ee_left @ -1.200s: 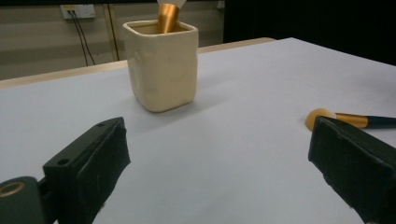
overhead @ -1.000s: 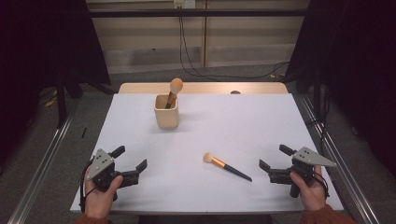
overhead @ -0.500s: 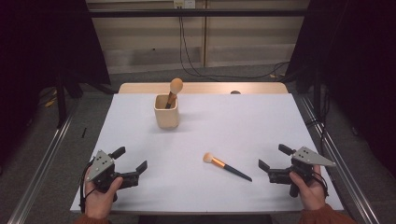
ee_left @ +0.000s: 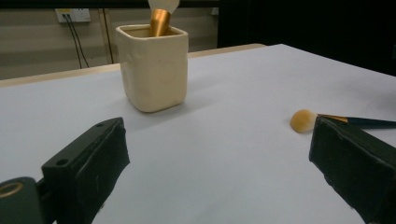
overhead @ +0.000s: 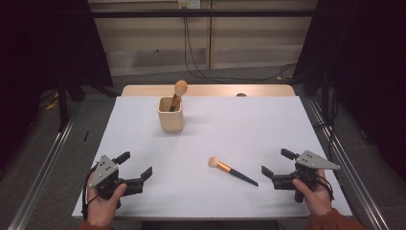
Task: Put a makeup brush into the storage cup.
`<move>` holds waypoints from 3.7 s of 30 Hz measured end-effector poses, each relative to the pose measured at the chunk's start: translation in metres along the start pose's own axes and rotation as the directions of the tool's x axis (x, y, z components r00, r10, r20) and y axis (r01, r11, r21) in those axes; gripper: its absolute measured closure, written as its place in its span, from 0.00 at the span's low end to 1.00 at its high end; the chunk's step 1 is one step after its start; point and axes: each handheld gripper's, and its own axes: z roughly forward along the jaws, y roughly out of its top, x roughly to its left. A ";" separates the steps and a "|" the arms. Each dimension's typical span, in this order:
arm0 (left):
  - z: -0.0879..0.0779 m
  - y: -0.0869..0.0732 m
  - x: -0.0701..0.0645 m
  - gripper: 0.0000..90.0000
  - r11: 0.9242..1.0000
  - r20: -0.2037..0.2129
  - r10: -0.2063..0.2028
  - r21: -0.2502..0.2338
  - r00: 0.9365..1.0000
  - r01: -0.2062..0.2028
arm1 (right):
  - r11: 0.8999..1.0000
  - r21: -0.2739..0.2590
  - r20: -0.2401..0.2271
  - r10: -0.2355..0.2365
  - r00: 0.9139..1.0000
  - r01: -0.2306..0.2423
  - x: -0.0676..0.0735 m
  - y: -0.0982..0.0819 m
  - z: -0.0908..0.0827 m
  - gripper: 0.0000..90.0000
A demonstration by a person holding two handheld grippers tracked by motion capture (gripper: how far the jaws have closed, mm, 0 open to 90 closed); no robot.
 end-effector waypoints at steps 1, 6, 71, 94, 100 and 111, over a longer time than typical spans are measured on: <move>0.000 0.000 0.001 0.05 1.000 0.002 0.001 0.001 1.000 -0.001 | 1.000 0.002 -0.002 0.004 1.000 -0.004 0.000 0.001 0.002 0.00; -0.001 -0.001 0.002 0.05 1.000 0.000 -0.006 0.004 1.000 0.006 | 0.999 0.028 -0.018 -0.015 1.000 0.015 0.004 0.003 0.012 0.00; 0.003 -0.003 0.013 0.04 1.000 -0.041 -0.017 0.004 0.999 0.018 | 0.879 0.419 -0.316 -0.093 0.944 0.227 0.029 0.073 0.125 0.05; 0.004 -0.003 0.013 0.04 1.000 -0.043 -0.021 0.021 0.999 0.022 | 0.610 0.698 -0.435 -0.055 0.899 0.375 0.041 0.070 0.149 0.09; 0.005 -0.003 0.013 0.04 1.000 -0.042 -0.016 0.024 0.999 0.017 | 0.551 0.725 -0.456 -0.066 0.887 0.414 0.044 0.065 0.154 0.06; 0.004 -0.003 0.012 0.04 1.000 -0.042 -0.012 0.029 0.999 0.013 | 0.453 0.756 -0.474 -0.120 0.872 0.473 0.051 0.055 0.158 0.23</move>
